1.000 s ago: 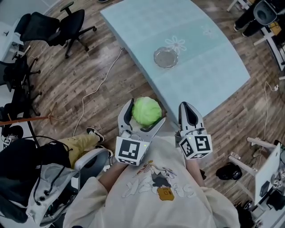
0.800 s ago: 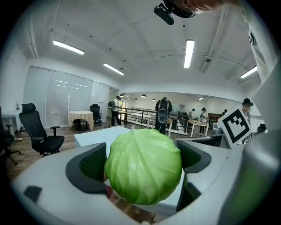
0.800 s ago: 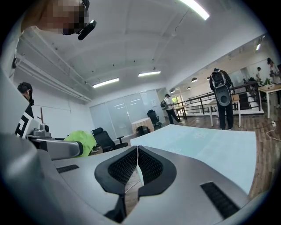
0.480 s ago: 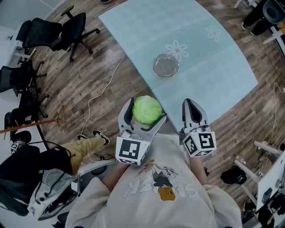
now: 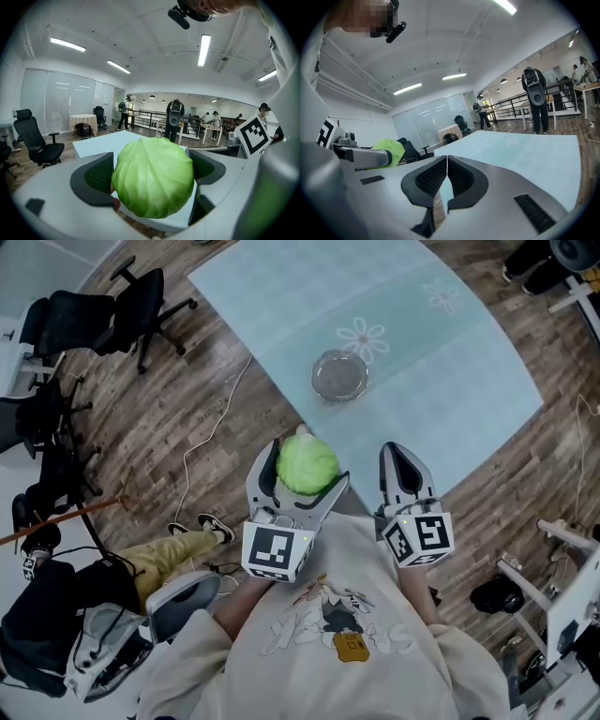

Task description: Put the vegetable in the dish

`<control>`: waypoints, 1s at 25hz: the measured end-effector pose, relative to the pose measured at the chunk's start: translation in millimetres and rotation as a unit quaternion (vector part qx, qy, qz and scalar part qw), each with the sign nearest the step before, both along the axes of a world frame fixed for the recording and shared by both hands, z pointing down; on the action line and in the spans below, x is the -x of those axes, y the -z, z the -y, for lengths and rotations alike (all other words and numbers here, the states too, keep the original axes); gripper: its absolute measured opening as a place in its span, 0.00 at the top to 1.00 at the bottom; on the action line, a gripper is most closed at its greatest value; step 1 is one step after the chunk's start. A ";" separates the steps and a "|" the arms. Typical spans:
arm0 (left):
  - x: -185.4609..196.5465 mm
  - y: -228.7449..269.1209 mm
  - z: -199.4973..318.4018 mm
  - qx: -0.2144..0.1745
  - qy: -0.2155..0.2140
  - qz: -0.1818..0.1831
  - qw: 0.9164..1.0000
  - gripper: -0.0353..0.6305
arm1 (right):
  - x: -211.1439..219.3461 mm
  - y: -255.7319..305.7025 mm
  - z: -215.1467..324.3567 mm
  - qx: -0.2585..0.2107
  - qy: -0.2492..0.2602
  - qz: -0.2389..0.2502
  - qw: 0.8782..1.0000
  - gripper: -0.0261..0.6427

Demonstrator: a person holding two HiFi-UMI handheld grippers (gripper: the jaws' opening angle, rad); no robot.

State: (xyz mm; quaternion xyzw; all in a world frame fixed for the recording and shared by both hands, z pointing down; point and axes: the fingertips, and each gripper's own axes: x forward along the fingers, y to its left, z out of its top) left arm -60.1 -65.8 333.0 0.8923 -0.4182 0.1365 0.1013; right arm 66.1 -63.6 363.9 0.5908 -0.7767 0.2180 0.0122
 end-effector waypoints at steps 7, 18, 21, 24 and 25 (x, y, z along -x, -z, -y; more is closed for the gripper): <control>-11.0 -9.3 33.7 0.005 -0.028 0.002 1.000 0.18 | 4.4 1.6 31.3 -0.001 -0.006 -0.006 1.000 0.92; -29.7 -31.0 77.7 0.023 -0.080 0.005 0.997 0.18 | 2.6 -18.5 68.6 0.023 -0.008 -0.034 0.999 0.92; -31.9 -41.8 90.2 0.030 -0.092 0.011 0.995 0.18 | 0.0 -26.2 80.0 0.032 -0.014 -0.039 0.999 0.92; -34.2 -53.5 100.6 0.039 -0.103 0.018 0.994 0.18 | -2.8 -33.2 88.7 0.038 -0.023 -0.041 0.998 0.92; -35.2 -57.9 103.4 0.042 -0.106 0.020 0.993 0.18 | -3.6 -35.9 90.8 0.041 -0.026 -0.041 0.998 0.92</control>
